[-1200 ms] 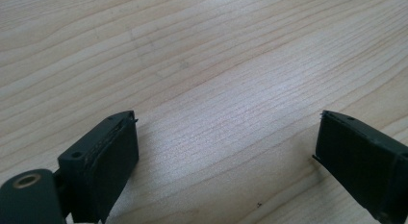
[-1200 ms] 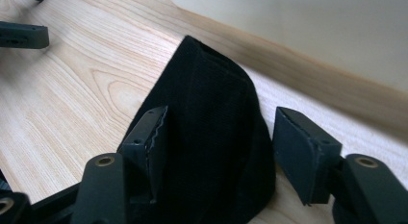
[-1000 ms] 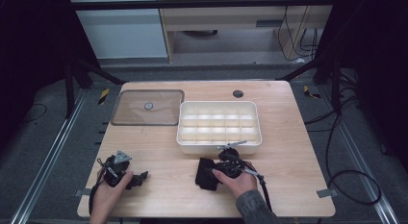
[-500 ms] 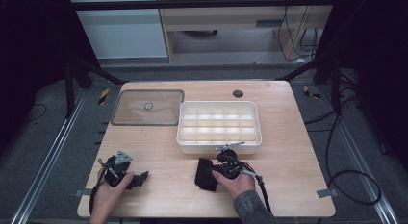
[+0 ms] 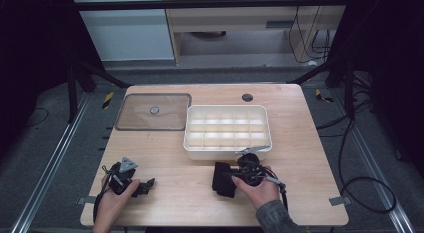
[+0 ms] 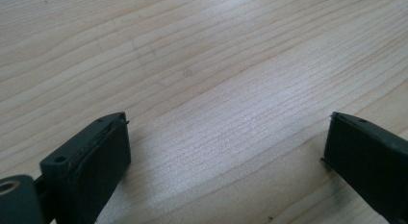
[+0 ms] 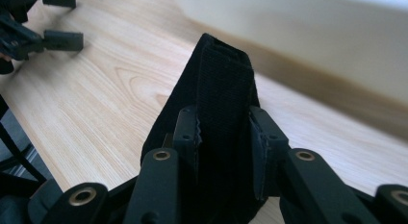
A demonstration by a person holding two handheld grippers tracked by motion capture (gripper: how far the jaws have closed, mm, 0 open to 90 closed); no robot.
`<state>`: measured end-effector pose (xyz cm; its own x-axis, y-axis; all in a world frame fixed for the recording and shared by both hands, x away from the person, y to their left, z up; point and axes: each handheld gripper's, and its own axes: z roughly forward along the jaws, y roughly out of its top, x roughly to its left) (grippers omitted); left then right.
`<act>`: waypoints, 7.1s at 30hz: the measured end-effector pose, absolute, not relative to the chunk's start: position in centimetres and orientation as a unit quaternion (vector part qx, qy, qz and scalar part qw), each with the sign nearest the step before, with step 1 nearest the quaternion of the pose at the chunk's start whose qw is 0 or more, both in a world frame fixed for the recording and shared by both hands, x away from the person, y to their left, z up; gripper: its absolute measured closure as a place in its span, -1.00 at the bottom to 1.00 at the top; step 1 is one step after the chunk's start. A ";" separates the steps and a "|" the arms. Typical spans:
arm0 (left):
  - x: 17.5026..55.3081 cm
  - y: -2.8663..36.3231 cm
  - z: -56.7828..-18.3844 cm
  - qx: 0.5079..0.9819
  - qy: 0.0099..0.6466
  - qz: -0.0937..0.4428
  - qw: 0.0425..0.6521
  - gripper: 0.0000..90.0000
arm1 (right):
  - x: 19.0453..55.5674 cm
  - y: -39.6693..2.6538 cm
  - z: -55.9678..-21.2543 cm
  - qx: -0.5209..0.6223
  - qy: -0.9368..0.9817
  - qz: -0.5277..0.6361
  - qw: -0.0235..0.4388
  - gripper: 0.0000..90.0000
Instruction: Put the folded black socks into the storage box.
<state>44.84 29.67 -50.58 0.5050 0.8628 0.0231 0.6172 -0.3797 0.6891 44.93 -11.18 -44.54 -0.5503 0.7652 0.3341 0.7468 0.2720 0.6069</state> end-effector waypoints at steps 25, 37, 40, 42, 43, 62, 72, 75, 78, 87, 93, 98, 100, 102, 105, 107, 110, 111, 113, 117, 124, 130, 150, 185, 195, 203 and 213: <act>44.7 29.8 -50.9 0.802 0.455 0.200 0.330 -1.00 | 48.9 -22.0 -34.6 0.521 0.778 0.324 0.136 0.52; 44.7 29.8 -50.9 0.802 0.455 0.200 0.331 -1.00 | 51.7 -21.4 -32.9 0.518 0.785 0.303 0.156 0.51; 44.7 29.8 -50.9 0.803 0.454 0.199 0.331 -1.00 | 52.3 -21.3 -32.5 0.517 0.787 0.298 0.158 0.51; 44.7 29.8 -50.9 0.802 0.455 0.198 0.332 -1.00 | 52.6 -21.2 -32.4 0.517 0.787 0.297 0.160 0.51; 44.7 29.8 -50.9 0.803 0.454 0.198 0.332 -1.00 | 52.9 -21.1 -32.3 0.517 0.788 0.294 0.160 0.51; 44.8 29.9 -50.9 0.806 0.449 0.196 0.332 -1.00 | 55.9 -19.8 -33.2 0.518 0.799 0.258 0.166 0.50; 44.8 29.8 -50.9 0.805 0.451 0.196 0.332 -1.00 | 56.1 -19.5 -33.5 0.512 0.804 0.253 0.165 0.50; 44.8 29.9 -50.9 0.805 0.451 0.197 0.332 -1.00 | 56.1 -19.4 -33.5 0.510 0.806 0.250 0.166 0.50; 44.8 29.8 -50.9 0.805 0.451 0.197 0.332 -1.00 | 56.2 -19.4 -33.6 0.510 0.807 0.249 0.166 0.50; 44.8 29.9 -50.9 0.805 0.450 0.197 0.332 -1.00 | 56.6 -19.1 -34.1 0.507 0.811 0.241 0.163 0.50; 44.8 29.8 -50.9 0.805 0.451 0.197 0.332 -1.00 | 56.9 -19.0 -34.4 0.508 0.813 0.236 0.161 0.50; 44.8 29.8 -50.9 0.805 0.451 0.197 0.332 -1.00 | 57.1 -18.8 -34.6 0.506 0.815 0.234 0.159 0.50; 44.8 29.8 -50.9 0.805 0.451 0.197 0.333 -1.00 | 57.1 -18.7 -34.6 0.505 0.815 0.235 0.159 0.50; 44.8 29.8 -50.9 0.805 0.451 0.197 0.333 -1.00 | 57.1 -18.7 -34.6 0.505 0.815 0.235 0.158 0.50; 44.8 29.8 -50.9 0.805 0.450 0.197 0.332 -1.00 | 57.1 -18.7 -34.8 0.506 0.814 0.239 0.157 0.50; 44.8 29.8 -50.9 0.805 0.450 0.197 0.332 -1.00 | 57.1 -18.8 -35.0 0.507 0.814 0.238 0.156 0.50; 44.8 29.8 -50.9 0.805 0.450 0.197 0.332 -1.00 | 57.1 -18.9 -35.5 0.508 0.814 0.236 0.155 0.50; 44.8 29.8 -50.9 0.805 0.450 0.197 0.332 -1.00 | 57.1 -18.9 -35.6 0.508 0.814 0.236 0.156 0.50; 44.8 29.8 -50.9 0.806 0.450 0.197 0.332 -1.00 | 57.1 -19.0 -35.8 0.511 0.812 0.236 0.153 0.50; 44.8 29.8 -50.9 0.805 0.450 0.197 0.332 -1.00 | 57.2 -18.8 -36.2 0.508 0.818 0.223 0.155 0.50; 44.9 29.8 -50.9 0.805 0.450 0.197 0.332 -1.00 | 57.1 -18.1 -36.6 0.500 0.825 0.213 0.155 0.50; 44.9 29.8 -50.9 0.805 0.450 0.197 0.332 -1.00 | 57.1 -17.9 -37.5 0.499 0.828 0.210 0.147 0.50; 44.9 29.8 -50.9 0.805 0.450 0.196 0.332 -1.00 | 56.7 -17.4 -39.2 0.495 0.836 0.189 0.146 0.49; 44.9 29.7 -50.9 0.807 0.448 0.196 0.331 -1.00 | 56.4 -16.2 -41.3 0.491 0.844 0.160 0.147 0.52; 44.9 29.7 -50.9 0.806 0.449 0.196 0.332 -1.00 | 56.2 -16.1 -41.7 0.498 0.841 0.157 0.144 0.53; 45.0 29.6 -50.9 0.806 0.449 0.196 0.332 -1.00 | 56.0 -16.1 -41.9 0.502 0.839 0.157 0.139 0.54; 45.0 29.6 -50.9 0.806 0.449 0.195 0.332 -1.00 | 55.5 -16.0 -42.5 0.506 0.837 0.153 0.141 0.55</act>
<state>44.99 29.59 -50.90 0.5211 0.8533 0.0174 0.5939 -0.3772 0.7106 55.48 -16.03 -42.50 -0.4489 0.8898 -0.0822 0.8036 0.4422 0.3983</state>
